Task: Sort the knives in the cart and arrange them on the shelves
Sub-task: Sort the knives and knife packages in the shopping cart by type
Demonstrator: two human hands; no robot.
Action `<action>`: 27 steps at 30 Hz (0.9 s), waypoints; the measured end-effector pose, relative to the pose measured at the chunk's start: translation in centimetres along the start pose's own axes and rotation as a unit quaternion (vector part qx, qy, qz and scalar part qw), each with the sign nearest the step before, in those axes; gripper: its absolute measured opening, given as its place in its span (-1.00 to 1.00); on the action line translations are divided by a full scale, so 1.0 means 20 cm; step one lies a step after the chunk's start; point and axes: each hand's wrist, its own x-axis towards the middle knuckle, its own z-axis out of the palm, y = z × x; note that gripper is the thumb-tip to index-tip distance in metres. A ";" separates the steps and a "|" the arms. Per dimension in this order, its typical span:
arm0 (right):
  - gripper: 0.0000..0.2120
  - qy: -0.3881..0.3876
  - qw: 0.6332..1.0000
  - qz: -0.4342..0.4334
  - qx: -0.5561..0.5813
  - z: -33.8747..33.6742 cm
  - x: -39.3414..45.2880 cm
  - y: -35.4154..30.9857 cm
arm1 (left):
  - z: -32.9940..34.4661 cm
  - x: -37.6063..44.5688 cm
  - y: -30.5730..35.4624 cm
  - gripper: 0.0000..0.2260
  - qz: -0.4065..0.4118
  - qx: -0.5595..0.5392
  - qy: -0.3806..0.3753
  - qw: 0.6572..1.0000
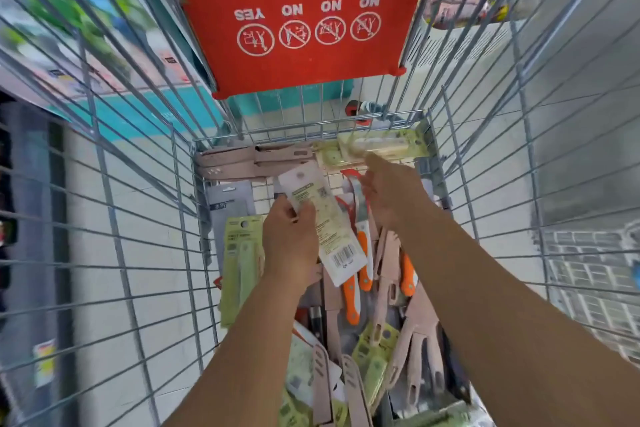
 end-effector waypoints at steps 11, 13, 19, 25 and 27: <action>-0.75 0.006 0.920 -0.279 -0.276 -0.12 -0.12 0.05 | 0.05 0.04 0.07 -0.75 0.062 0.037 -0.038 0.997; -0.76 0.091 0.847 -0.418 -0.315 -0.11 -0.06 -0.01 | 0.00 0.03 0.01 -0.65 0.084 0.128 -0.013 0.988; -0.61 0.095 0.670 -0.408 -0.613 -0.13 0.24 -0.03 | -0.16 -0.02 -0.23 -0.43 0.037 0.340 0.048 0.938; -0.38 0.057 0.619 -0.305 -0.722 -0.12 0.33 0.06 | -0.20 -0.01 -0.35 -0.31 -0.043 0.435 0.013 0.899; -0.39 0.060 0.647 -0.301 -0.698 -0.12 0.31 0.07 | -0.22 -0.02 -0.37 -0.23 -0.052 0.433 -0.002 0.900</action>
